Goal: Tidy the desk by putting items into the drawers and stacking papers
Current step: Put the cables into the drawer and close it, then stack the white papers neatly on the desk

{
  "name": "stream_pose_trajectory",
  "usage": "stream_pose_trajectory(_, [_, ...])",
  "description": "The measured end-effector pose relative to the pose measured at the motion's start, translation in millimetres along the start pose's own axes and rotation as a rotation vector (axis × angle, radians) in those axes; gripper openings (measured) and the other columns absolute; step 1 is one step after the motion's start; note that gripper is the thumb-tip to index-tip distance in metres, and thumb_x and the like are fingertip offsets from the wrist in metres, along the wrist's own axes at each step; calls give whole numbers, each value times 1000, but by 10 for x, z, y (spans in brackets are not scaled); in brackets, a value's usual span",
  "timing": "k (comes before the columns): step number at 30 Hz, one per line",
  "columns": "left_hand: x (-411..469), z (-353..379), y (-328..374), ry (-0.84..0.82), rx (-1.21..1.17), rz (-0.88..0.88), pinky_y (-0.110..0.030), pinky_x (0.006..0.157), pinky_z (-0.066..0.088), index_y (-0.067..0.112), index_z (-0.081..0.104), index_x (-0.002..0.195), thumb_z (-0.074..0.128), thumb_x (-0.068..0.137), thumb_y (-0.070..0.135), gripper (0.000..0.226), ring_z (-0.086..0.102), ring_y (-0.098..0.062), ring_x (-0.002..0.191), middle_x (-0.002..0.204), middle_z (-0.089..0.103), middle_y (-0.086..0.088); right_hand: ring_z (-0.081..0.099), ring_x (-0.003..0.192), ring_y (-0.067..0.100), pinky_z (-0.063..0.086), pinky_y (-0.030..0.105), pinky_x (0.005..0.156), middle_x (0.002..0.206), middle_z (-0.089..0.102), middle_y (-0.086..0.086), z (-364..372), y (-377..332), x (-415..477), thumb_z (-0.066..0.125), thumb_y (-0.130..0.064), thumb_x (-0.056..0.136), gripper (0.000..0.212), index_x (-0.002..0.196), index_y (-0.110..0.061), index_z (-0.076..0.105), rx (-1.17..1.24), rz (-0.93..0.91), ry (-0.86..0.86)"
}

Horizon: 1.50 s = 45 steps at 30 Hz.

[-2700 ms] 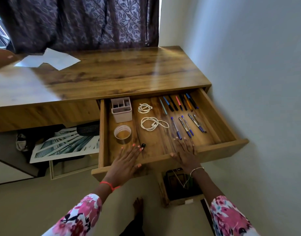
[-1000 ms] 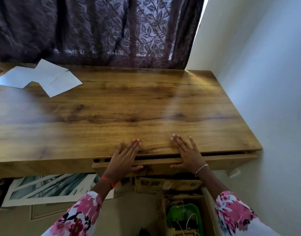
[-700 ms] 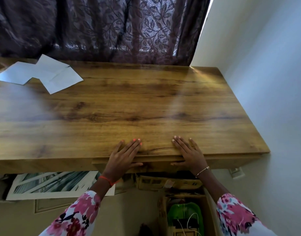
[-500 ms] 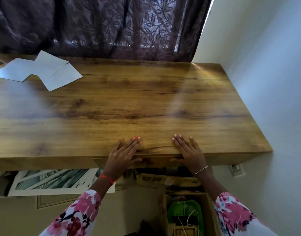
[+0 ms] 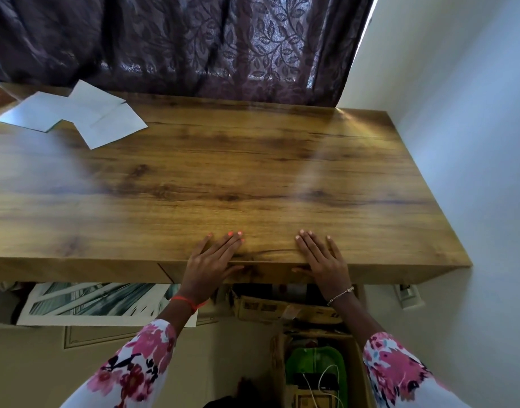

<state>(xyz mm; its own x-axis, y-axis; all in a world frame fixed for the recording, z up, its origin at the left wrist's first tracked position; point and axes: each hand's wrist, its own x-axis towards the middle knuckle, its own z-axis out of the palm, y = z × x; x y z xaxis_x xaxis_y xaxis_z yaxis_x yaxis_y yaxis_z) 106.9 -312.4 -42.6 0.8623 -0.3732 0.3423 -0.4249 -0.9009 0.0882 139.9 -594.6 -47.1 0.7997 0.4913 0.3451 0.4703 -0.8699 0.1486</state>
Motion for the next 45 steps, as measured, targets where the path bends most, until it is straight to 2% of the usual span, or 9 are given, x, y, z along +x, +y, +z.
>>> stream_pose_trajectory(5, [36, -98, -3, -120, -74, -43, -38, 107, 27, 19, 41, 132, 39, 86, 50, 55, 46, -13, 127, 139, 48, 1, 39, 131, 19, 30, 48, 107, 140, 47, 8, -112, -32, 9, 33, -62, 86, 68, 135, -14, 36, 171, 29, -66])
stream_pose_trajectory(7, [42, -141, -31, -186, -93, -23, -43, 111, 29, 20, 37, 134, 38, 84, 52, 59, 39, -13, 132, 142, 44, 1, 48, 126, 23, 36, 48, 106, 135, 52, 11, -181, -80, 41, 23, -62, 89, 67, 129, -13, 45, 231, 44, -49])
stream_pose_trajectory(13, [-54, -420, -335, -166, -181, -125, -39, 114, -6, 20, 21, 145, 18, 76, 78, 91, 4, -7, 141, 152, 10, 9, 64, 105, 25, 38, 34, 91, 110, 68, 10, -318, -335, 527, 19, -55, 93, 68, 105, -8, 66, 343, 22, 24])
stream_pose_trajectory(17, [-88, -743, -686, -92, -183, -213, -52, 115, 1, 33, 14, 141, 30, 74, 69, 78, 3, -9, 139, 152, 23, 4, 68, 93, 23, 43, 31, 84, 97, 71, 9, -407, -710, 1054, 33, -45, 93, 53, 91, -6, 69, 368, -34, 106])
stream_pose_trajectory(20, [-158, -954, -1022, -36, -168, -261, -54, 115, 3, 29, 25, 142, 24, 72, 79, 86, 6, -8, 139, 152, 26, 4, 68, 92, 22, 49, 30, 84, 96, 72, 9, -479, -1060, 1400, 47, -37, 82, 39, 88, -7, 70, 373, -90, 140])
stream_pose_trajectory(24, [-321, -1139, -1570, 18, -104, -310, -50, 114, -1, 16, 30, 143, 5, 71, 82, 100, 3, -9, 140, 152, 25, 0, 68, 94, 24, 52, 33, 83, 97, 71, 10, -525, -1542, 1827, 47, -35, 82, 37, 88, -6, 70, 403, -158, 161])
stream_pose_trajectory(32, [-779, -1537, -2737, -96, -75, -393, -39, 111, -16, 20, 4, 148, -13, 60, 86, 111, -21, -8, 137, 149, -11, 10, 69, 87, 25, 52, 31, 77, 89, 72, 11, -508, -2580, 2488, 46, -34, 82, 36, 84, -6, 69, 410, -132, 221])
stream_pose_trajectory(36, [-1012, -1688, -3162, -95, -77, -408, -38, 110, -17, 22, 7, 148, -10, 63, 85, 107, -22, -5, 137, 156, -2, 8, 68, 78, 26, 39, 25, 77, 83, 71, 10, -506, -2985, 2661, 47, -32, 81, 34, 79, -6, 69, 464, -70, 256])
stream_pose_trajectory(45, [-1235, -1693, -3776, -99, -150, -473, -42, 113, -13, 23, 7, 148, -11, 60, 87, 110, -20, -4, 138, 156, 1, 9, 64, 70, 27, 56, 35, 69, 79, 66, 8, -402, -3393, 2989, 45, -33, 83, 35, 77, -7, 68, 500, -46, 219])
